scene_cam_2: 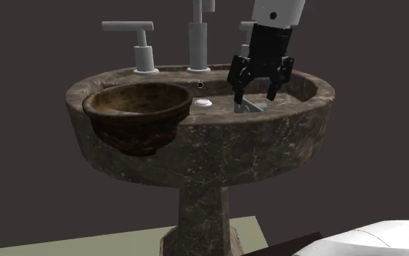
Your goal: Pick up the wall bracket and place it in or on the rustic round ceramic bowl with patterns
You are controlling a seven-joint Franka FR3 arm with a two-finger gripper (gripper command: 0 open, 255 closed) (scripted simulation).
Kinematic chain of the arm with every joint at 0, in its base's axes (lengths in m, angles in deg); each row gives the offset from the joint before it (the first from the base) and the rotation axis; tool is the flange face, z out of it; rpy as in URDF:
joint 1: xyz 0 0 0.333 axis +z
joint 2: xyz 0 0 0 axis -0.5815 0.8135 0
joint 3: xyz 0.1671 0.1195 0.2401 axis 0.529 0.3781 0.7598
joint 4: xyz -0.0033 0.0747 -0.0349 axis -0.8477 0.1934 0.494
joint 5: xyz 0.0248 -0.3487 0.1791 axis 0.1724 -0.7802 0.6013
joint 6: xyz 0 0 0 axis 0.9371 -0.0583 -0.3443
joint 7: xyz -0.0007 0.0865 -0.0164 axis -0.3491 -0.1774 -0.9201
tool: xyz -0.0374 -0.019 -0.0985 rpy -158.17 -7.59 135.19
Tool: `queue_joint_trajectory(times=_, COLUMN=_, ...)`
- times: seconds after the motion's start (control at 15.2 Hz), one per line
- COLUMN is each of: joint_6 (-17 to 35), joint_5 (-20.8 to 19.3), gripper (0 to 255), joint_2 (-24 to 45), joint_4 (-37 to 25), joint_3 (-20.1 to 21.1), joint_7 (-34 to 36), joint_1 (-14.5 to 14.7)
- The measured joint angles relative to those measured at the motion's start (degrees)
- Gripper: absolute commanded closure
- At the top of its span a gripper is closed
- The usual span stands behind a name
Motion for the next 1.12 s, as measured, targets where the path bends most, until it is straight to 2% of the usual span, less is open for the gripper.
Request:
queue_joint_trajectory(times=0.07, joint_6=0.00, joint_5=0.00, gripper=0, joint_2=0.00, joint_4=0.00, joint_3=0.00, joint_7=0.00, joint_1=0.00)
queue_joint_trajectory(times=0.2, joint_6=-3.63, joint_5=0.38, gripper=0, joint_2=1.23, joint_4=-2.85, joint_3=2.72, joint_7=8.22, joint_1=-4.06)
queue_joint_trajectory(times=0.33, joint_6=-4.15, joint_5=0.69, gripper=0, joint_2=1.46, joint_4=-2.81, joint_3=3.84, joint_7=12.50, joint_1=-5.55)
queue_joint_trajectory(times=0.73, joint_6=-0.70, joint_5=1.08, gripper=0, joint_2=0.36, joint_4=2.06, joint_3=4.52, joint_7=13.83, joint_1=-5.96)
queue_joint_trajectory(times=1.12, joint_6=-0.26, joint_5=1.15, gripper=0, joint_2=0.21, joint_4=2.61, joint_3=4.61, joint_7=13.89, joint_1=-5.93)
